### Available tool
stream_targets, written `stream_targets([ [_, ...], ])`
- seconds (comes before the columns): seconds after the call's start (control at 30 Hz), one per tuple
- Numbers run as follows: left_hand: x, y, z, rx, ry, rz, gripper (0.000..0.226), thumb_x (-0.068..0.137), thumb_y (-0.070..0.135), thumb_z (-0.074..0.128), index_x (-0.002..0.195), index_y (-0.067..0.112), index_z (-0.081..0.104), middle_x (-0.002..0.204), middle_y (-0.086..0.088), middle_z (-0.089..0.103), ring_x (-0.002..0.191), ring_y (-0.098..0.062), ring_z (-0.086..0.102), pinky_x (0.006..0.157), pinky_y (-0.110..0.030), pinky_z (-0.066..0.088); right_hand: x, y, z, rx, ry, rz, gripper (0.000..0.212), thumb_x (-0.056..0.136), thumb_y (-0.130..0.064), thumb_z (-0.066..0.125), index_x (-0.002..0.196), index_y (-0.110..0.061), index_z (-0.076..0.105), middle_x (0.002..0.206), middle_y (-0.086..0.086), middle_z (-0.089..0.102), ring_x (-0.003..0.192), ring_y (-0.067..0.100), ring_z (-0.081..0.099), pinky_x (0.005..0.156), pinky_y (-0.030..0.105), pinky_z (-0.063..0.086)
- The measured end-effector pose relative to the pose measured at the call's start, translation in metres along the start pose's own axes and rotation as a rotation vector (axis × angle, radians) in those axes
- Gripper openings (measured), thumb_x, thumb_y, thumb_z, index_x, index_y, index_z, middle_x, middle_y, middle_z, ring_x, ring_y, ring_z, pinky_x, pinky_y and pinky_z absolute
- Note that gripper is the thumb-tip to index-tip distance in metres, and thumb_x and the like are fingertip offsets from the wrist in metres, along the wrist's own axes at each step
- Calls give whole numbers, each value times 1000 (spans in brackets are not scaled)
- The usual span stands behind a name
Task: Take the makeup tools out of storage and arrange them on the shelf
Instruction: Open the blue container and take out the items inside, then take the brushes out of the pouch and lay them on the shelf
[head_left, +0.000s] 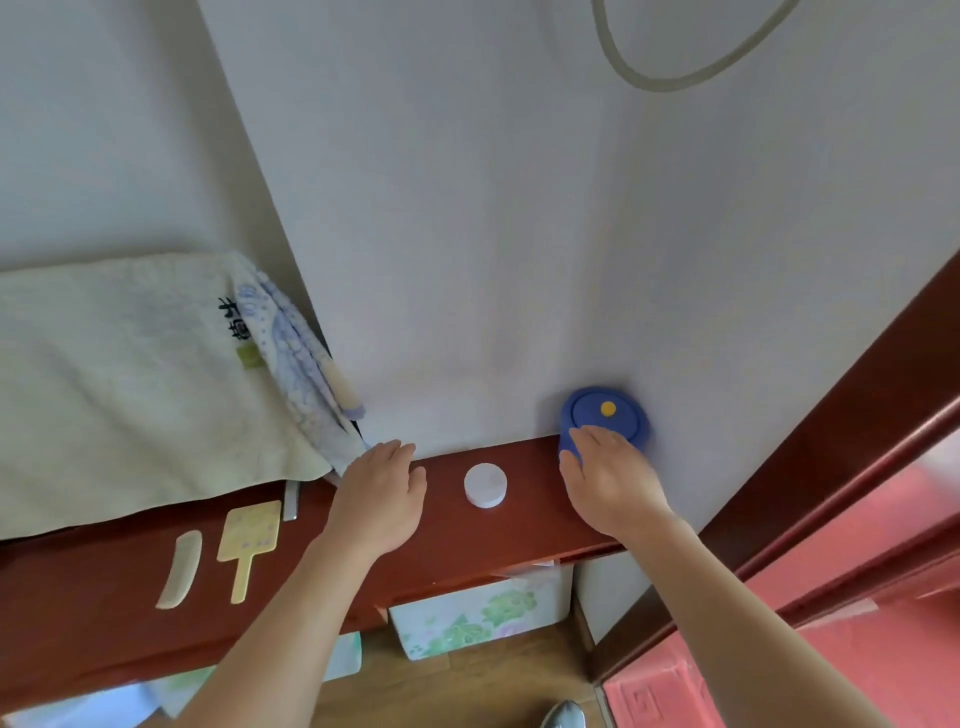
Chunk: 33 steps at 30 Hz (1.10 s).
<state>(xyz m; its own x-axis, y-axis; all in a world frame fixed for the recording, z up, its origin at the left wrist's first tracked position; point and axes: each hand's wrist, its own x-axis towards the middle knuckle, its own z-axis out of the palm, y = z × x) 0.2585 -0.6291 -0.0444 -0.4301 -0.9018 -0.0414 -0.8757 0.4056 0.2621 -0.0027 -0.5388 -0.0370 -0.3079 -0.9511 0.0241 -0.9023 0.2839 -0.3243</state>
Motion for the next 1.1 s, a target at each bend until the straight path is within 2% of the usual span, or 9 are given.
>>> stream_targets([
  [0.1,-21,-13,-4,-5,47,-17,48,98,38,27,125,11,57,122,-2,60,116,-24,55,96,-40,46,-12,-12,7,16,1,-21,37,100,-33,39,120,-8,58,123,5,59,116,25,50,98,36,39],
  [0.27,-50,-23,-10,-6,86,-98,36,103,26,38,130,10,54,130,-3,58,121,-22,51,100,-36,42,-19,-25,11,10,-52,-59,38,100,-33,39,124,-9,57,126,6,59,120,27,49,102,37,38],
  [0.4,-68,-27,-15,-9,122,-192,35,102,25,41,129,10,54,128,-4,58,121,-23,51,103,-39,42,-10,-31,15,20,-100,-108,29,98,-33,35,96,-13,57,100,1,60,99,25,55,85,39,45],
  [0.5,-82,-22,-21,6,158,-249,36,101,25,41,132,11,53,131,-4,57,122,-24,51,102,-38,41,-2,-36,14,9,-116,-181,27,98,-31,35,90,-12,54,94,2,60,89,24,54,79,39,45],
  [0.67,-104,-16,-26,31,183,-370,37,100,27,39,131,11,54,126,-4,59,114,-24,55,96,-37,45,5,-40,9,-4,-114,-364,27,98,-22,39,100,-5,60,97,7,62,89,28,55,77,37,44],
  [0.77,-120,-10,-27,23,194,-437,35,99,27,37,123,9,56,112,-3,61,107,-26,58,89,-37,47,7,-45,10,-17,-145,-443,38,97,-25,32,104,-3,62,102,9,63,91,29,55,81,38,45],
  [0.9,-147,-7,-24,22,226,-537,39,101,29,38,133,13,54,135,-3,56,126,-22,52,100,-38,47,3,-59,16,-18,-168,-544,41,97,-28,32,105,-2,63,108,12,64,99,34,58,87,41,45],
  [1.0,-170,-6,-22,44,233,-617,42,103,30,36,139,13,49,144,-3,51,128,-20,50,106,-36,42,-6,-74,17,21,-162,-621,34,98,-27,40,112,-5,62,108,9,64,98,30,59,88,38,46],
  [1.1,-196,-10,-21,39,225,-695,47,105,33,32,147,14,41,149,-3,46,139,-21,40,115,-37,35,-21,-93,17,9,-197,-669,55,93,-43,24,116,-9,60,111,6,63,101,28,59,89,38,47],
])
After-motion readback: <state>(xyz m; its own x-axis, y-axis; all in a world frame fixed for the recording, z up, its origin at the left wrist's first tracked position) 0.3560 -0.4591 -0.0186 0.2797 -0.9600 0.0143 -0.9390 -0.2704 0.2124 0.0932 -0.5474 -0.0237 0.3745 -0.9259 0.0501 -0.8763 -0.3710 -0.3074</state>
